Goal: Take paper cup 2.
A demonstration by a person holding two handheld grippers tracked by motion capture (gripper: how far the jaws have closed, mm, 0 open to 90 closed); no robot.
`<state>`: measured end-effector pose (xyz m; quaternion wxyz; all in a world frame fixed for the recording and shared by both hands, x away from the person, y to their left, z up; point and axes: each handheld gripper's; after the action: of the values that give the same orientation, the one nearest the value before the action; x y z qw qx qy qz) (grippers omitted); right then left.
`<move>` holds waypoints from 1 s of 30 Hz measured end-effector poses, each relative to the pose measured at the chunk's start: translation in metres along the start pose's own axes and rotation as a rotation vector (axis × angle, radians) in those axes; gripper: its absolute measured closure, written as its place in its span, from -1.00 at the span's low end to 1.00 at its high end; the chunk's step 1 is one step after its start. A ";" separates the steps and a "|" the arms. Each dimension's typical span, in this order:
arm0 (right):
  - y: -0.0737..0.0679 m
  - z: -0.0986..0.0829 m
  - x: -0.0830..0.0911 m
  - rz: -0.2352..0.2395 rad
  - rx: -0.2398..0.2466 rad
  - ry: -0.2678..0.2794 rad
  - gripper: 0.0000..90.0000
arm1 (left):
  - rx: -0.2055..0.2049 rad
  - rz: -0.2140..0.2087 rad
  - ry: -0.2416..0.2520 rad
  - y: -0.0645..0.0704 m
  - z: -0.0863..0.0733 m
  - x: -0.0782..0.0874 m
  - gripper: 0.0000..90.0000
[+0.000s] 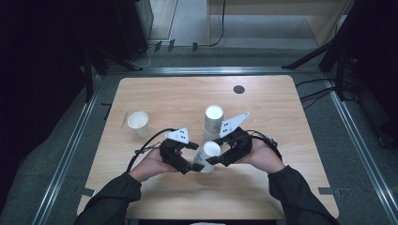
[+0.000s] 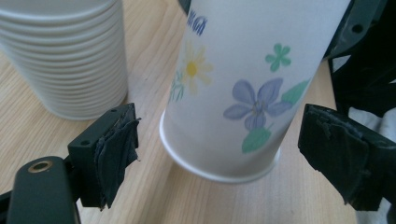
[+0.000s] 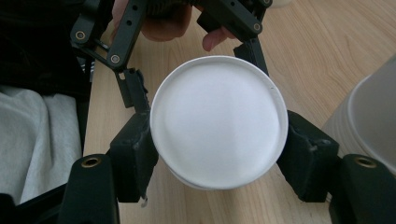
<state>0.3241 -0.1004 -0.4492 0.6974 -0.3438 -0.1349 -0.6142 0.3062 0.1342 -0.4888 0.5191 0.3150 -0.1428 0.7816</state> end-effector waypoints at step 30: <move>-0.003 0.002 -0.005 0.061 -0.027 0.031 -0.22 | -0.114 -0.049 0.054 0.009 0.003 -0.001 -0.34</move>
<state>0.3204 -0.0955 -0.4493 0.7131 -0.3477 -0.1053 -0.5996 0.2990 0.1279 -0.4861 0.5590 0.2670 -0.1653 0.7674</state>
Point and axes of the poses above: each handheld gripper's, and its own axes: x roughly backward along the jaws, z roughly out of its top, y roughly to its right, and after that the axes turned 11 degrees about z, right-handed
